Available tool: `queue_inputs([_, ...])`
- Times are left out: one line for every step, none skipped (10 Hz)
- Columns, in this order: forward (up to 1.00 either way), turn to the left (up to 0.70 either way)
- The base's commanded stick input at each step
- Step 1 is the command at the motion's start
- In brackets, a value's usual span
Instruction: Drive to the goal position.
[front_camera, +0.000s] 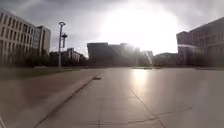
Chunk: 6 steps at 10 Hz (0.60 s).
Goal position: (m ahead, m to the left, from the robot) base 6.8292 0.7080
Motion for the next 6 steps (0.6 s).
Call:
queue_inputs([0.70, 0.00])
queue_inputs([0.70, 0.00])
queue_inputs([0.70, 0.00])
queue_inputs([0.70, 0.00])
queue_inputs([0.70, 0.00])
queue_inputs([0.70, 0.00])
